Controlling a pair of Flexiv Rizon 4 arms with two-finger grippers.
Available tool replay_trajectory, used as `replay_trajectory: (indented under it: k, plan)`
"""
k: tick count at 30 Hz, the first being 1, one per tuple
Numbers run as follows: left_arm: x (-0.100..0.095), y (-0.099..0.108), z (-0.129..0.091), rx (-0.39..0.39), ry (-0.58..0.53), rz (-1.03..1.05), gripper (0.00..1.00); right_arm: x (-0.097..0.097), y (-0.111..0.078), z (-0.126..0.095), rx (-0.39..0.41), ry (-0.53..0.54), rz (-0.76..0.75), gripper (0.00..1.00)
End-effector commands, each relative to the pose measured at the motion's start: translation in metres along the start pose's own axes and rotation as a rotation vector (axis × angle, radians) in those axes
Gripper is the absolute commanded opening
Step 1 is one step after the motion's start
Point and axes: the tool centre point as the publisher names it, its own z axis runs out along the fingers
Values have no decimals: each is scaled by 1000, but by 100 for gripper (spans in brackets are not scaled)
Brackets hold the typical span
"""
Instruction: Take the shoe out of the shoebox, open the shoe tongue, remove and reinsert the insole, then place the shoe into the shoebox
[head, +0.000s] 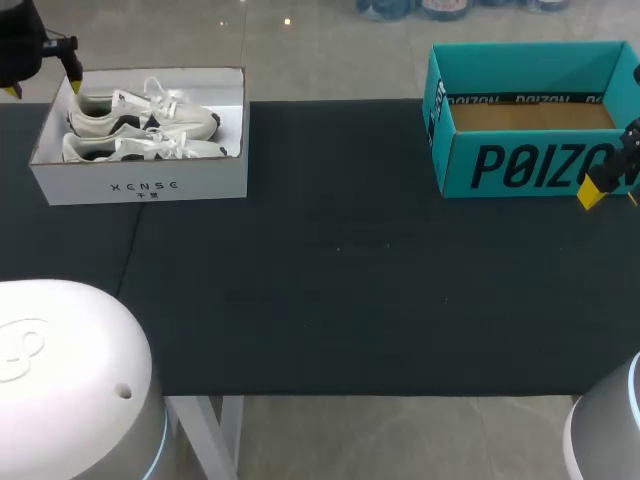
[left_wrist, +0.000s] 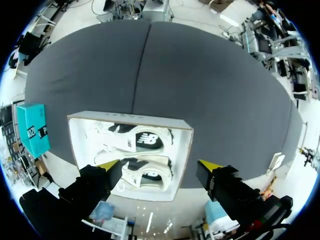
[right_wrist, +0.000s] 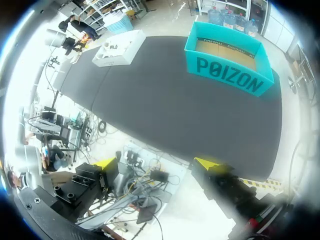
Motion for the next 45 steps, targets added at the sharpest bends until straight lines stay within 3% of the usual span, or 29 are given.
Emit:
replay_trajectory:
  k: [1,14,21,30,38,45]
  plan:
    - [0,0,0,-1,1,1,100,0,2,0,5,0,1,100]
    - [0,-1,3,2,-16,4,100,0,2,0,5,0,1,100]
    - [5,4,33,49,1,-44,100,0,2,0,5,0,1,100]
    - [12,24,80,118,4,-67,100,0,2,0,5,0,1,100]
    - [10,43,121,162,51,-15,100,0,2,0,5,0,1,100]
    - [8,47,151,196,51,-22,100,0,2,0,5,0,1,100]
